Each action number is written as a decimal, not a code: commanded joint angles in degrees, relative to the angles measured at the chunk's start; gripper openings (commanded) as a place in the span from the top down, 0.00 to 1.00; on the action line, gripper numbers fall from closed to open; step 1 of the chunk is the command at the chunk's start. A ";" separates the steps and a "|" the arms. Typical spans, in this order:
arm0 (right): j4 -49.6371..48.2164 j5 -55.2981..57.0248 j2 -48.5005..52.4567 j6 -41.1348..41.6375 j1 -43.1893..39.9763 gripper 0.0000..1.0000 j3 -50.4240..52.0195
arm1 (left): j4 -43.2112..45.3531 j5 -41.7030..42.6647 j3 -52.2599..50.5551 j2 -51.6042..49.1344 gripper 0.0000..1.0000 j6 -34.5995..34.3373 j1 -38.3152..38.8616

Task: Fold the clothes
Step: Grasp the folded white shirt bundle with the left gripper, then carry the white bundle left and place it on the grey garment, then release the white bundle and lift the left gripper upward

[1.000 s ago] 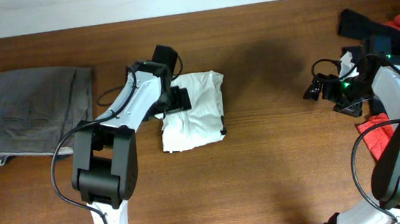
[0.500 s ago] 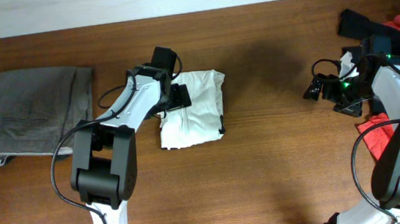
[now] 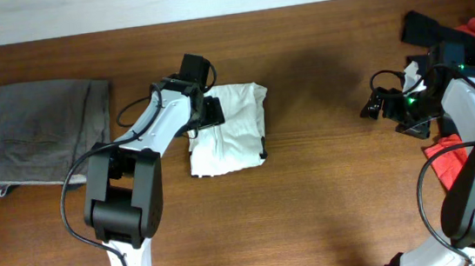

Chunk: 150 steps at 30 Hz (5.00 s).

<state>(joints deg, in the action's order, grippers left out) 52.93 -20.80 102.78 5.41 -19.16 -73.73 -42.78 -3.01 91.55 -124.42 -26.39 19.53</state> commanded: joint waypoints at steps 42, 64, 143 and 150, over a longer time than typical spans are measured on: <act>0.02 0.52 -0.83 0.00 -0.15 0.01 -0.90 | -16.48 -9.05 15.12 16.15 1.00 34.64 -12.57; 0.02 0.52 -0.85 0.00 -0.15 0.01 -0.90 | -8.17 -11.39 15.15 16.98 1.00 41.86 -34.10; 0.02 0.52 -0.85 0.00 -0.15 0.01 -0.87 | -14.93 11.21 25.35 15.74 0.99 19.91 -47.80; 0.02 0.52 -0.83 0.00 -0.15 0.01 -0.90 | -16.50 11.15 25.33 18.58 0.89 19.98 -38.32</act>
<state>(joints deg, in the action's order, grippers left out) 52.93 -20.80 102.80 5.48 -19.16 -73.71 -58.76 7.31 117.23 -104.73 -5.65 -21.02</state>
